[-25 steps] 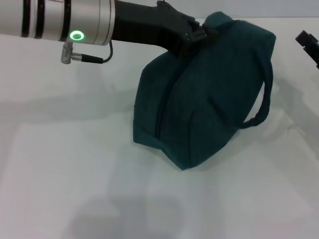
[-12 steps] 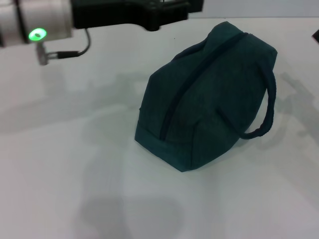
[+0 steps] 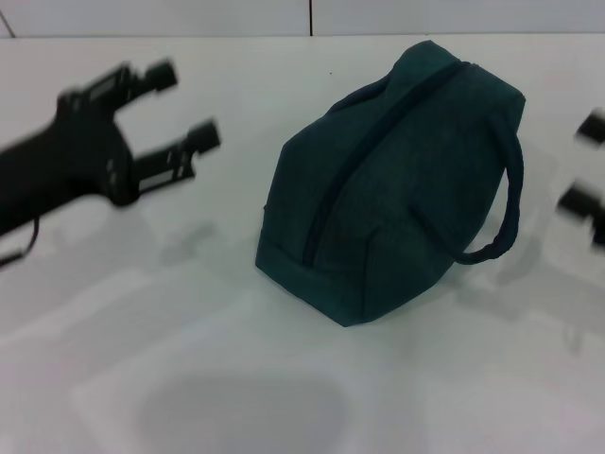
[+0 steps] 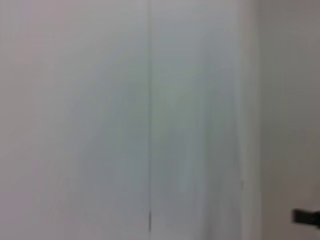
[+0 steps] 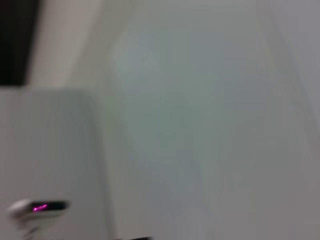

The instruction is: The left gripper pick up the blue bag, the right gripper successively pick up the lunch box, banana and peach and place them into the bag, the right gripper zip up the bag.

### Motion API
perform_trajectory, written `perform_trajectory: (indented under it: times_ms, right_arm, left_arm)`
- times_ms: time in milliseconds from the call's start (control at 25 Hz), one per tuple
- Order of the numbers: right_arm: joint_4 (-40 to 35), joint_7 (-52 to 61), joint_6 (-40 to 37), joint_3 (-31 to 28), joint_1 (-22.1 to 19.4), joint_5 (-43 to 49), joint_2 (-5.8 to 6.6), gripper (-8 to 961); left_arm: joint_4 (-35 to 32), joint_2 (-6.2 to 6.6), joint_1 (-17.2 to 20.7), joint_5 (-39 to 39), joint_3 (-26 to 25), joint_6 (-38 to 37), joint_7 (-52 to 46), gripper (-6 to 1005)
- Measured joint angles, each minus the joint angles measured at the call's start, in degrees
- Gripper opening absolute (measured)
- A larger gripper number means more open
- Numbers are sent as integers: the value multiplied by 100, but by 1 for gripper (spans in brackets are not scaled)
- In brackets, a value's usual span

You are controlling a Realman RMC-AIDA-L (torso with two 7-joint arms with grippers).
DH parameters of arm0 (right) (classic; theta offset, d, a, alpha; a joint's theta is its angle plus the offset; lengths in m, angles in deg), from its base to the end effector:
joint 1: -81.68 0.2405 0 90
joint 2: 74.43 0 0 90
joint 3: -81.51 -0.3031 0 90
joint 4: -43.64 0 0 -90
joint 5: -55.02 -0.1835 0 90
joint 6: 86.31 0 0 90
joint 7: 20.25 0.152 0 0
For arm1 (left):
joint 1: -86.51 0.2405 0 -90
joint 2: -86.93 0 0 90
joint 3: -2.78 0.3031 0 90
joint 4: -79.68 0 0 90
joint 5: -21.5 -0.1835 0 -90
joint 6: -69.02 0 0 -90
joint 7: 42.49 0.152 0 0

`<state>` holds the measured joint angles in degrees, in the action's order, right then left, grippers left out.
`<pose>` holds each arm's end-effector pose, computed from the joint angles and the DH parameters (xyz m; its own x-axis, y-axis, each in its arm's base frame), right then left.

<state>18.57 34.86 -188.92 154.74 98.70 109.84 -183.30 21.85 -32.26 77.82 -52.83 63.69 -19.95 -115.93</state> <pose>0.2916 0.2671 0.0388 0.5266 0.0286 -0.8496 -0.3434 -0.9071 -0.2434 -0.2631 0.2709 0.0258 0.6548 -0.0032 0.7558 0.3873 -0.8573 -0.3392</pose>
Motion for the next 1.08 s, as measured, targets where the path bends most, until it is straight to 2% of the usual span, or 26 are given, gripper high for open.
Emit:
perform_trajectory:
  times_ms: [120,240,400,640,1080]
  right_arm:
    - [-296,-174,-6,-3,-144,739,-115,858]
    - [-251,-399,111,-7,-227,1250,-271,858]
    - [-57,-556,638,-9,-380,1438,-407,858]
    - [301,-798,1035,5,-458,1646,-447,858]
    - [418,-869,1330,-21,-427,1810,-496,858]
  left_arm:
    - [821,14,33,-318,-301,-225,501,774]
    - [1375,-10,10,-801,-497,-279,897,829]
    - [1986,-10,-49,-1367,-664,-216,1193,829]
    - [2367,12,-86,-1998,-814,-206,1265,829]
    - [2383,4,-13,-2044,-822,-256,1344,829]
